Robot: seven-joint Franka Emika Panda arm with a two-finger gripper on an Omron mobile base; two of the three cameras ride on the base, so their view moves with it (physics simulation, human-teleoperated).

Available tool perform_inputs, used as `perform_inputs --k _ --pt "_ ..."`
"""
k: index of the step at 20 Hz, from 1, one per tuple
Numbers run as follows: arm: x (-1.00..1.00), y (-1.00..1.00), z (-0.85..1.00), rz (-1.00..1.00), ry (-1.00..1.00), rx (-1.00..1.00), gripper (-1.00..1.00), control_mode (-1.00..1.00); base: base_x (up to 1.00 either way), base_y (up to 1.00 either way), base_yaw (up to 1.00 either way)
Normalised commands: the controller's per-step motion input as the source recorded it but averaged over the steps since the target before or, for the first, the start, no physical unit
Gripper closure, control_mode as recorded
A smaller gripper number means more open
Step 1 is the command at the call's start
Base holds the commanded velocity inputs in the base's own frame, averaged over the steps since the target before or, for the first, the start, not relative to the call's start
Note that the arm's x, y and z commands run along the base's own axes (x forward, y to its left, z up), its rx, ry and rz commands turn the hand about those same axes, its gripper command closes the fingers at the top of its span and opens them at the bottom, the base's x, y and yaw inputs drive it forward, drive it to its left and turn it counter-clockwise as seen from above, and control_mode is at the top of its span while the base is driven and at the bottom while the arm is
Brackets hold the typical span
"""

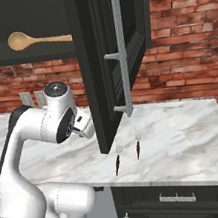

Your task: Organize the utensils by type. Pick up the wooden spoons from the counter and place them in the open cabinet. Then pick up the metallic utensils from the counter and place them in the open drawer.

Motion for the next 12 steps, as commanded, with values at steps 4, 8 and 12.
perform_inputs --k 4,8,12 --pt "0.75 -0.28 -0.41 -0.06 0.24 0.09 -1.00 -1.00 0.00 0.00 0.00" --pt "0.74 -0.13 -0.40 0.00 0.15 0.00 -1.00 -1.00 0.00 0.00 0.00" --pt "0.81 0.00 -0.41 0.00 0.02 -0.03 -1.00 -1.00 0.00 0.00 0.00"
